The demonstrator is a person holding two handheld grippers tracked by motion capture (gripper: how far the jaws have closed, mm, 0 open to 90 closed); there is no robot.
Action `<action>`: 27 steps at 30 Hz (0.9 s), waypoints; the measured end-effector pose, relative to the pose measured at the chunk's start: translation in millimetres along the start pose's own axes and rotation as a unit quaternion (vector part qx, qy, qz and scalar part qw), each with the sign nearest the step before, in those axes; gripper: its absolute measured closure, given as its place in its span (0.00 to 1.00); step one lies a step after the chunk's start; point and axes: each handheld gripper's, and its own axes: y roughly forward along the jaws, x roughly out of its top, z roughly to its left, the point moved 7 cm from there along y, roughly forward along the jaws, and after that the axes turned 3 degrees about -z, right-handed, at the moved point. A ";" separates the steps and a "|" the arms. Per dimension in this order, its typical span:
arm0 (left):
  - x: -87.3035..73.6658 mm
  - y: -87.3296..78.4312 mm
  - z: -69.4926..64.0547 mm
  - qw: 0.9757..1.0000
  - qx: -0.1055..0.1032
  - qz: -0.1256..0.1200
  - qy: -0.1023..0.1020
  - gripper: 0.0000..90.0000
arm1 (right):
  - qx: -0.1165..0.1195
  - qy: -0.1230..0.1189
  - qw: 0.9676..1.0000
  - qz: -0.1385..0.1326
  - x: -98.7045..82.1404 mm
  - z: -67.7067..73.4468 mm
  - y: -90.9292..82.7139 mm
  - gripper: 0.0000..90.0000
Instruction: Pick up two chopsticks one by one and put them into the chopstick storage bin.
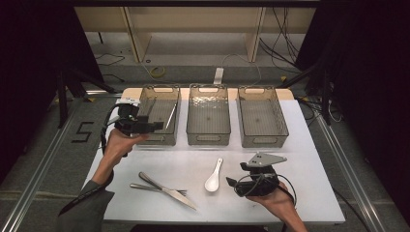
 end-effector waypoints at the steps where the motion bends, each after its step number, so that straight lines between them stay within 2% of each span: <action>1: -1.5 -2.8 -2.5 1.000 -0.004 -0.003 0.005 0.25 | 0.000 0.001 1.000 0.000 1.2 -0.5 1.3 0.32; 6: -11.6 -13.1 -12.9 1.000 -0.011 -0.019 0.013 0.24 | -0.002 0.003 1.000 0.003 8.1 -0.7 11.6 0.33; 9: -22.6 -15.9 -19.9 1.000 -0.020 -0.020 0.013 0.22 | 0.001 0.005 1.000 0.003 13.5 -2.0 20.0 0.34; 14: -40.7 -17.5 -31.8 0.999 -0.021 -0.024 0.034 0.21 | -0.006 0.009 1.000 0.005 21.3 -5.9 33.6 0.34; 20: -55.6 -22.8 -41.3 0.998 -0.023 -0.028 0.045 0.20 | -0.022 0.040 0.999 0.026 23.1 -15.1 48.9 0.34; 27: -64.8 -32.8 -49.8 0.998 -0.023 -0.038 0.044 0.20 | -0.039 0.063 0.996 0.046 21.2 -22.1 61.6 0.34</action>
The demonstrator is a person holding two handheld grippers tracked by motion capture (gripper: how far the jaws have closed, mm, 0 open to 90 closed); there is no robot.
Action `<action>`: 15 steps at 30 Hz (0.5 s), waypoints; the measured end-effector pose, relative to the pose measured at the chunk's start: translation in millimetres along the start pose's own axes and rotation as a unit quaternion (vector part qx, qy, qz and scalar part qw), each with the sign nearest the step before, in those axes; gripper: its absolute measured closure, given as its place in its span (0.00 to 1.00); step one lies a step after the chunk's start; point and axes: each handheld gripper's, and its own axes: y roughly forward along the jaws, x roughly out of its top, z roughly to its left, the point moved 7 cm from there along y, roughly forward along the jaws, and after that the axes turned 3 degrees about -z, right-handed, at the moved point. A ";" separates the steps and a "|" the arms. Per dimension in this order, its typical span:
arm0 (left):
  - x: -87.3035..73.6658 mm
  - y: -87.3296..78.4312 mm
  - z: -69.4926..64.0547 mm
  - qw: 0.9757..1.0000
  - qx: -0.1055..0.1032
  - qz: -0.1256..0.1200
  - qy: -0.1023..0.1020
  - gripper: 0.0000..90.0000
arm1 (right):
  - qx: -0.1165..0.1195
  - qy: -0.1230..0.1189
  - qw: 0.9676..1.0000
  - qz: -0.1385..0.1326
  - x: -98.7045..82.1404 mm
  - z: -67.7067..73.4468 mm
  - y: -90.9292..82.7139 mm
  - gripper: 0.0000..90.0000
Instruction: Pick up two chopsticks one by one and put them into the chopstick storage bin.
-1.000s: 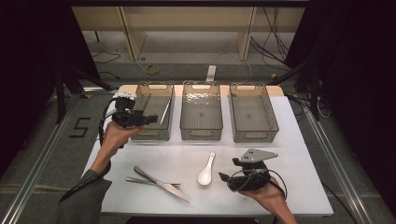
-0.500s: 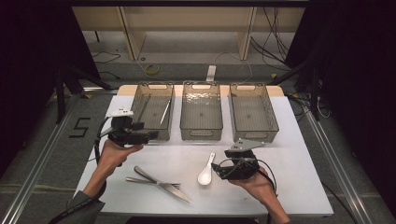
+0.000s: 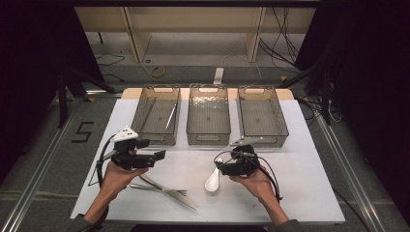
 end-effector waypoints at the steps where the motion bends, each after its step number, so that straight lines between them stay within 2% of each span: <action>1: -1.4 -1.0 -1.0 1.000 0.000 0.000 0.001 0.19 | -0.001 0.005 1.000 0.003 -0.2 0.0 1.2 0.34; 9: -10.7 -5.0 -6.6 1.000 -0.001 0.005 0.002 0.19 | -0.005 0.032 0.999 0.031 -3.3 -0.6 12.9 0.34; 15: -13.6 -11.7 -10.2 1.000 0.000 -0.001 0.005 0.18 | -0.001 0.049 0.998 0.044 -6.0 -1.0 19.3 0.35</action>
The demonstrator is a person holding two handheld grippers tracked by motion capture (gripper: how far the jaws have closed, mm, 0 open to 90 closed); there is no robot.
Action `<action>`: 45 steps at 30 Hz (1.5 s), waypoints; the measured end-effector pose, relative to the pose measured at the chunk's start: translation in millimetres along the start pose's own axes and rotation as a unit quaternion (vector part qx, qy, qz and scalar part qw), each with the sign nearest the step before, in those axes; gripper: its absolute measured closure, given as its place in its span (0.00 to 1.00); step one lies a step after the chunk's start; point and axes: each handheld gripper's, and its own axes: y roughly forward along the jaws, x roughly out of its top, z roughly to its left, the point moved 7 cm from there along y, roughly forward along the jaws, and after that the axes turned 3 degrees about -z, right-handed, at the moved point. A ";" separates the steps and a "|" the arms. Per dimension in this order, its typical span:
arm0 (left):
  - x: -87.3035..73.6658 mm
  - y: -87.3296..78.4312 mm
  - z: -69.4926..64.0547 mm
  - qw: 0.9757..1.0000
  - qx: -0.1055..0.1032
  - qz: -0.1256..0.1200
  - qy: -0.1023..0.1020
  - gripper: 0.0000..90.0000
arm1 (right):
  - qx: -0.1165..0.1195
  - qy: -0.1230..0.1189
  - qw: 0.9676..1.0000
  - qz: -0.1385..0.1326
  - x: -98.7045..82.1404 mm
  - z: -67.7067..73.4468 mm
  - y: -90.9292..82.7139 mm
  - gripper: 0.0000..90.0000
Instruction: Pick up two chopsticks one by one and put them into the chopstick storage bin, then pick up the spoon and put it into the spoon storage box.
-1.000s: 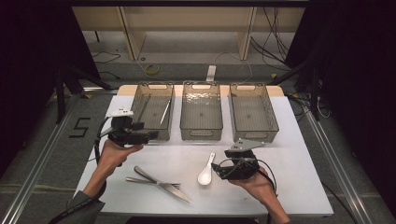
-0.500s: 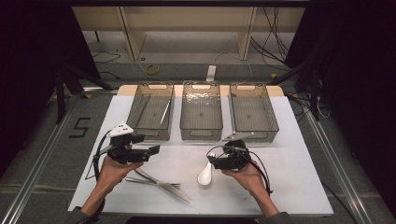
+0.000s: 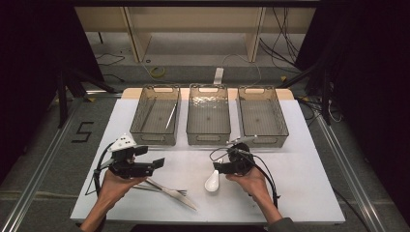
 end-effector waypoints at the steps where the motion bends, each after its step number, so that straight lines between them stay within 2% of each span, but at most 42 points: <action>1: -0.5 -0.8 -0.6 1.000 0.001 -0.003 0.001 0.18 | 0.000 0.001 1.000 0.001 -0.2 0.0 0.7 0.35; 10: -5.3 -7.6 -2.2 1.000 0.000 -0.015 -0.004 0.18 | 0.001 0.008 1.000 0.015 -3.1 2.5 9.7 0.36; 15: -8.9 -4.5 -2.7 1.000 0.005 -0.005 0.006 0.18 | 0.001 0.008 1.000 0.023 -5.3 4.5 13.5 0.36; 20: -8.8 -3.7 -5.2 1.000 0.003 -0.006 0.012 0.18 | -0.003 0.007 1.000 0.028 -7.0 6.9 17.6 0.37; 30: -9.3 -4.5 -7.1 1.000 0.004 -0.007 0.013 0.18 | -0.008 0.007 0.999 0.040 -9.7 8.5 24.6 0.39; 38: -10.9 -4.5 -10.0 1.000 0.006 -0.002 0.025 0.18 | -0.010 -0.003 0.999 0.047 -11.6 13.2 28.4 0.41; 45: -11.1 -4.6 -11.0 1.000 0.001 -0.003 0.021 0.18 | -0.019 -0.015 0.998 0.055 -12.9 15.4 31.8 0.43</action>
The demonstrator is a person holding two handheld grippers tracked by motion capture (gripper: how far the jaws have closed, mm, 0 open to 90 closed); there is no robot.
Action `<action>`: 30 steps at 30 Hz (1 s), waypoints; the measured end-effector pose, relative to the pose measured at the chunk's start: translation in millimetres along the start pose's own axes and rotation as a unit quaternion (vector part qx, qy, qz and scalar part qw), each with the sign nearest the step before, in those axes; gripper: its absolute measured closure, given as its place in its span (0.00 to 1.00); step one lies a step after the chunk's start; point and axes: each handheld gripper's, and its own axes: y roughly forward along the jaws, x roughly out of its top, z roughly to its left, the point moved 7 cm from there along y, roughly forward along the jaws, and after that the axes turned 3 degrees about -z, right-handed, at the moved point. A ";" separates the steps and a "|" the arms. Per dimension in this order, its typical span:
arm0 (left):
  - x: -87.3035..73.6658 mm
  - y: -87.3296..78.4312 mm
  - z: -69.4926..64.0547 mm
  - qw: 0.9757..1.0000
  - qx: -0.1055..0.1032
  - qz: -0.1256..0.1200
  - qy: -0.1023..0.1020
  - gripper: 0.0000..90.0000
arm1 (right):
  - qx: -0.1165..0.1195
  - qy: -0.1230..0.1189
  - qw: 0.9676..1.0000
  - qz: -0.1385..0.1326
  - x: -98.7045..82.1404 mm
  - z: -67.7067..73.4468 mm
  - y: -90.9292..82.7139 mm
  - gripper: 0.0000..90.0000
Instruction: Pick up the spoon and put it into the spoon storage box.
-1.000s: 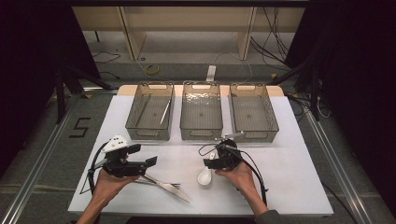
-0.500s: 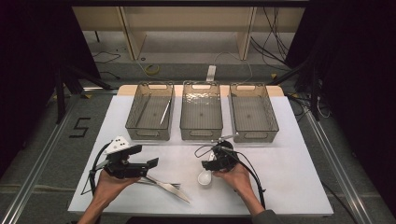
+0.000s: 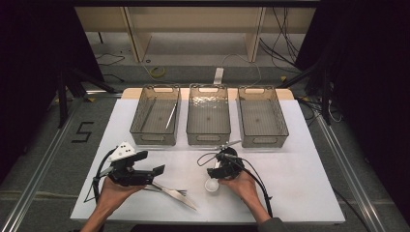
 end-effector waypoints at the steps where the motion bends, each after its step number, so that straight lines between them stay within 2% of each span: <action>1: -0.2 0.4 -0.4 1.000 0.000 0.000 0.000 0.18 | -0.003 -0.001 1.000 0.001 -0.3 0.6 0.4 0.43; 11: 0.3 0.6 -1.7 1.000 -0.003 -0.001 0.006 0.18 | -0.025 -0.027 0.999 0.004 1.2 4.0 2.7 0.50; 19: 0.5 -0.4 -1.4 1.000 -0.004 -0.003 0.006 0.18 | -0.015 -0.039 0.999 0.013 3.6 9.6 4.4 0.65; 22: 0.2 -0.2 -1.7 1.000 -0.004 0.000 0.007 0.18 | -0.027 -0.052 0.998 0.018 3.7 9.7 4.3 0.73; 27: 0.6 -0.3 -1.7 1.000 -0.005 -0.002 0.005 0.18 | -0.025 -0.049 0.998 0.019 4.4 8.1 4.0 0.80; 30: 0.5 -0.1 -1.9 1.000 -0.005 -0.001 0.005 0.18 | -0.015 -0.049 0.998 0.022 4.2 9.2 3.5 0.89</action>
